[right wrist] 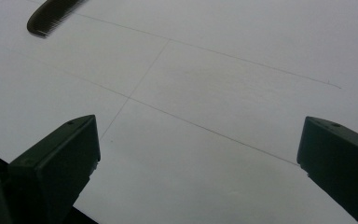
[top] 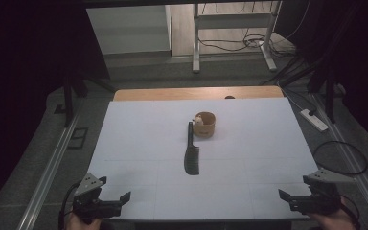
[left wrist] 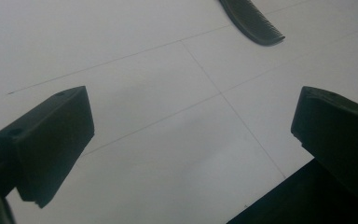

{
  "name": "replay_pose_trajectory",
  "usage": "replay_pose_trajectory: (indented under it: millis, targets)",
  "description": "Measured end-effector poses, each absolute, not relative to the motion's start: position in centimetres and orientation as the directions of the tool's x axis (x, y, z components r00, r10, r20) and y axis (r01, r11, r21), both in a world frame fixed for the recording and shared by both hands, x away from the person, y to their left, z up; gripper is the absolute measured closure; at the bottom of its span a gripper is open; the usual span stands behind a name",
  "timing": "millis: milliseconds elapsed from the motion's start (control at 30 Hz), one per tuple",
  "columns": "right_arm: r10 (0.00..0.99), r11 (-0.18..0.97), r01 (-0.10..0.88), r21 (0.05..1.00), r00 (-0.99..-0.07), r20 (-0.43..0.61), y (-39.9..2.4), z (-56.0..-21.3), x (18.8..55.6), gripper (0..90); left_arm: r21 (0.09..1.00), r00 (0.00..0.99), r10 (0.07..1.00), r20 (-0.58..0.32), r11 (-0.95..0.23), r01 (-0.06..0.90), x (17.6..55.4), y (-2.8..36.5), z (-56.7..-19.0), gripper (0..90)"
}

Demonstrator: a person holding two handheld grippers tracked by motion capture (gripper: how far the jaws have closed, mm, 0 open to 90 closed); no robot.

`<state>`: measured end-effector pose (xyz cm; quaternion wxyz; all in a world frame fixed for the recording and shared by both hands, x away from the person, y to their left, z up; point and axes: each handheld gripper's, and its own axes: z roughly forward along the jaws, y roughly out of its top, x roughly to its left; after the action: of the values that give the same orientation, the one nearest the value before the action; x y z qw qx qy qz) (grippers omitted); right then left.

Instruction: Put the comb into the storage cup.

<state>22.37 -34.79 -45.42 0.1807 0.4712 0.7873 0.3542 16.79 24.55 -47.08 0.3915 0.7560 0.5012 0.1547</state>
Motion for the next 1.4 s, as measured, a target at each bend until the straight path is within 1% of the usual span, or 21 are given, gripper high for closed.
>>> replay_pose_trajectory:
  millis: [300, 533, 800, 900, 1067, 1200, 1400]
  targets:
    - [0.862, 0.324, 0.607, 0.725, -0.506, 0.038, -34.4, -45.4, 22.5, 0.0, 0.754, 0.445, 0.876, -0.187, -0.163, 0.636, 16.5, 25.0, -47.2, 0.0]
    - [0.858, 0.328, 0.605, 0.725, -0.513, 0.04, -34.4, -45.4, 22.6, 0.0, 0.754, 0.451, 0.872, -0.189, -0.165, 0.636, 16.5, 25.0, -47.1, 0.0]
    - [0.854, 0.333, 0.601, 0.726, -0.519, 0.038, -34.4, -45.4, 22.5, 0.0, 0.752, 0.454, 0.866, -0.211, -0.153, 0.641, 16.6, 25.2, -47.1, 0.0]
    - [0.854, 0.333, 0.603, 0.725, -0.519, 0.038, -34.4, -45.4, 22.6, 0.0, 0.748, 0.464, 0.859, -0.217, -0.159, 0.644, 16.7, 25.1, -47.0, 0.0]
    - [0.853, 0.336, 0.604, 0.723, -0.52, 0.038, -34.3, -45.4, 22.6, 0.0, 0.75, 0.486, 0.851, -0.2, -0.187, 0.635, 17.0, 24.5, -46.6, 0.0]
    - [0.853, 0.337, 0.604, 0.723, -0.52, 0.037, -34.3, -45.4, 22.6, 0.0, 0.748, 0.522, 0.826, -0.212, -0.207, 0.631, 17.6, 24.1, -46.8, 0.0]
    - [0.852, 0.341, 0.601, 0.723, -0.523, 0.033, -34.3, -45.4, 22.5, 0.0, 0.734, 0.533, 0.82, -0.21, -0.228, 0.64, 18.2, 23.8, -47.0, 0.0]
